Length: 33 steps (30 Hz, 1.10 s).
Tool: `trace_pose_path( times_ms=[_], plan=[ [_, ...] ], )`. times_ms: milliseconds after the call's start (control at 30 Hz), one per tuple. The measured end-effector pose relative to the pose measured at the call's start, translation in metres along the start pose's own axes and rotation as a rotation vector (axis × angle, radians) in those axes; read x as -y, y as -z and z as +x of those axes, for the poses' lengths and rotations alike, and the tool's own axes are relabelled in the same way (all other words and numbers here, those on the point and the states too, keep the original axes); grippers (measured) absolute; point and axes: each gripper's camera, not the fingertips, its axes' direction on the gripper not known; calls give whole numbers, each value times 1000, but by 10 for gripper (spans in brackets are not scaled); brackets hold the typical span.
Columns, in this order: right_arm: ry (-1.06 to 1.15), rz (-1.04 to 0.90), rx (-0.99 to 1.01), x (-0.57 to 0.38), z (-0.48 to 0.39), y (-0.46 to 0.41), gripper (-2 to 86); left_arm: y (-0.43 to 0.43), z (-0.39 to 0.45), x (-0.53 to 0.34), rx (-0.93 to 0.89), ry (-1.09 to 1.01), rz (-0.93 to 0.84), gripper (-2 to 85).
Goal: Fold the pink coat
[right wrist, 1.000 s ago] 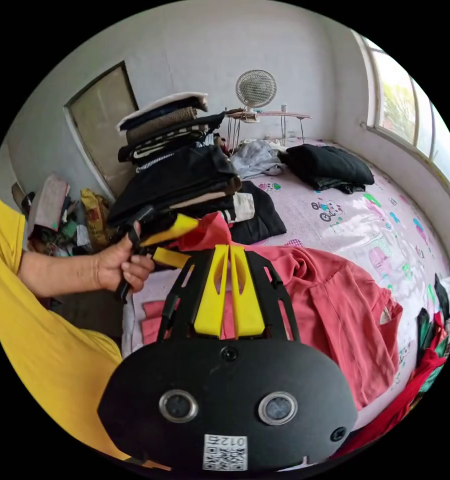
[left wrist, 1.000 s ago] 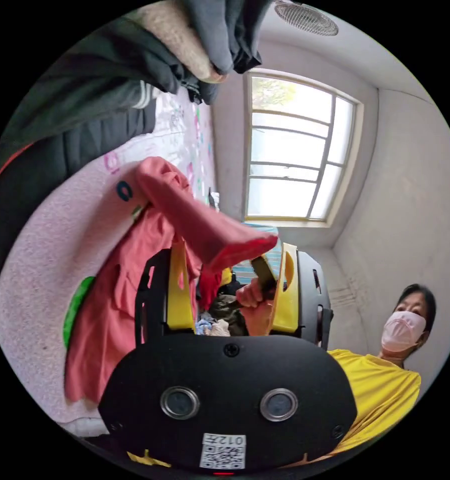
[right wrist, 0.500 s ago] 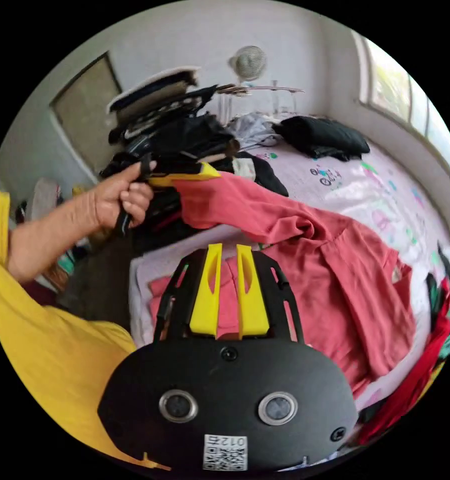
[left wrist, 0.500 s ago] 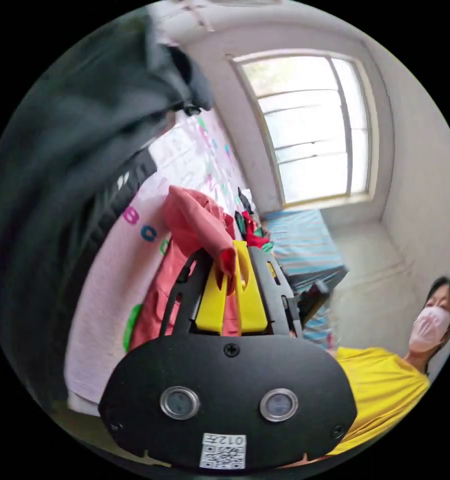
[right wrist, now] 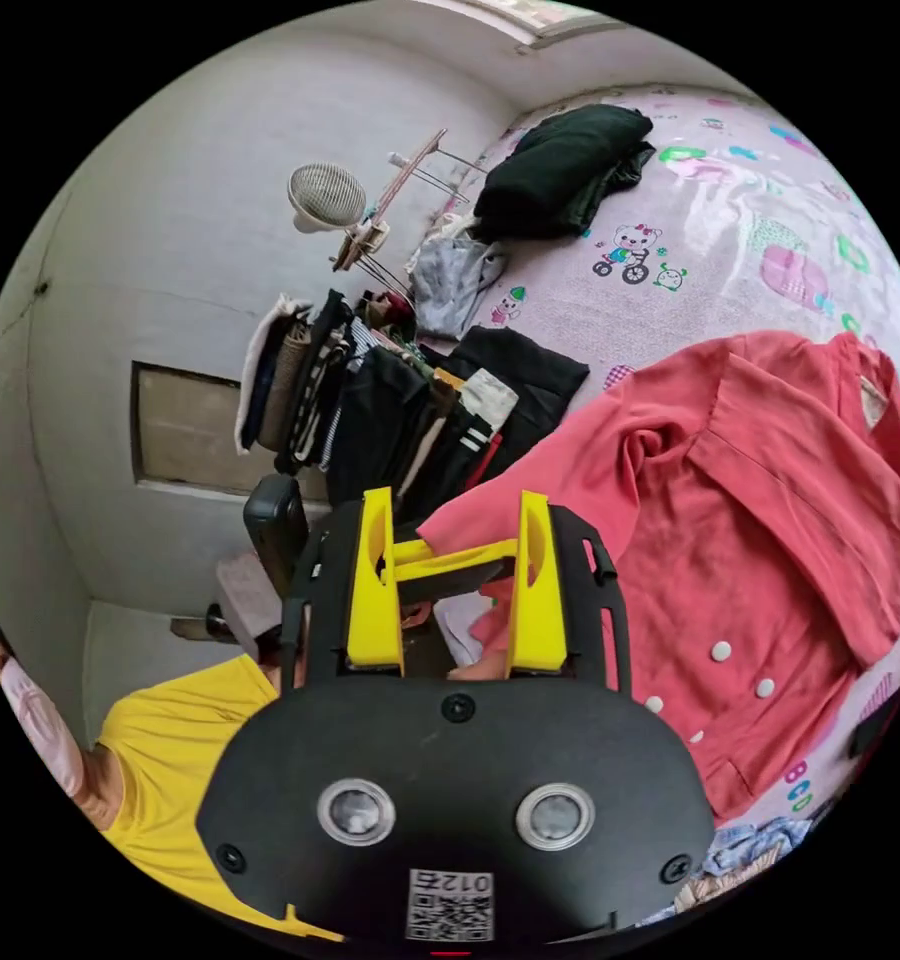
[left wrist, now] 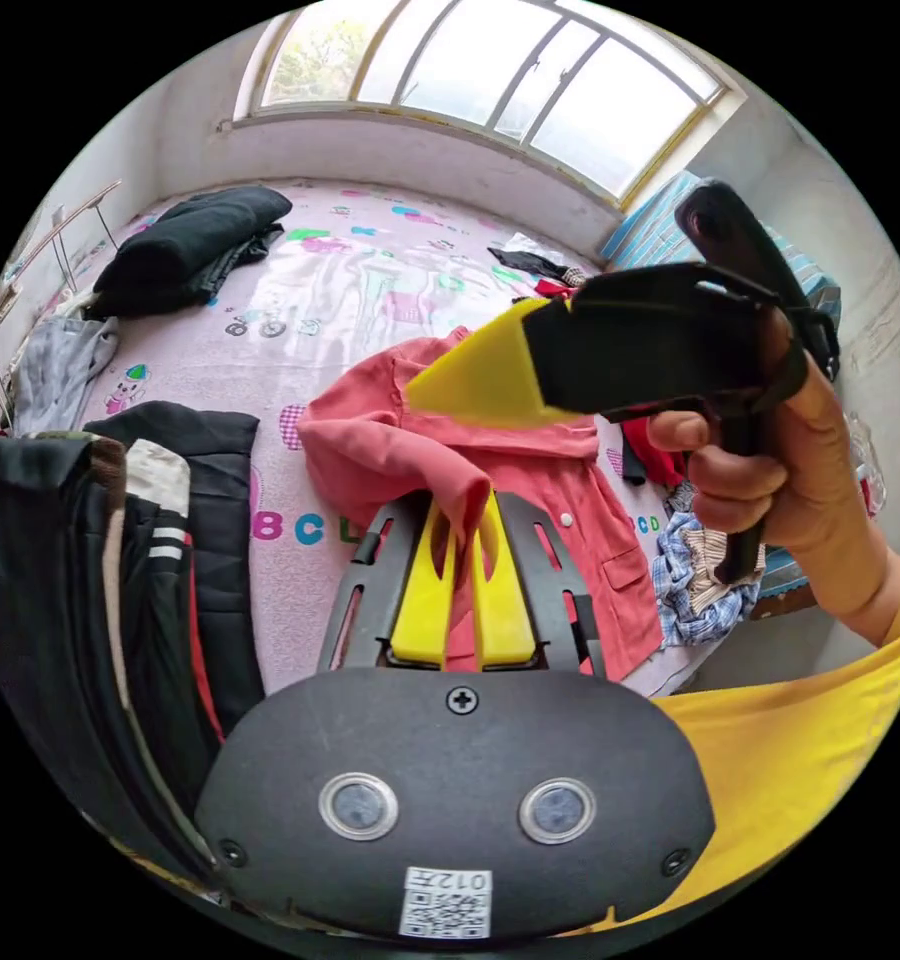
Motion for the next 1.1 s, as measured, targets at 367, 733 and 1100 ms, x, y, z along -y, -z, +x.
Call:
trace_pose_path(
  times_ms=[367, 733, 1100],
  plan=[
    [-25, -127, -241, 9, 37, 23, 17, -55, 64, 47, 41, 59, -47, 17],
    [-25, 93, 216, 117, 60, 175, 5, -8, -6, 43, -159, 291, 241, 7],
    [-243, 118, 42, 59, 225, 352, 7, -100, 16, 104, -263, 229, -40, 4]
  ],
)
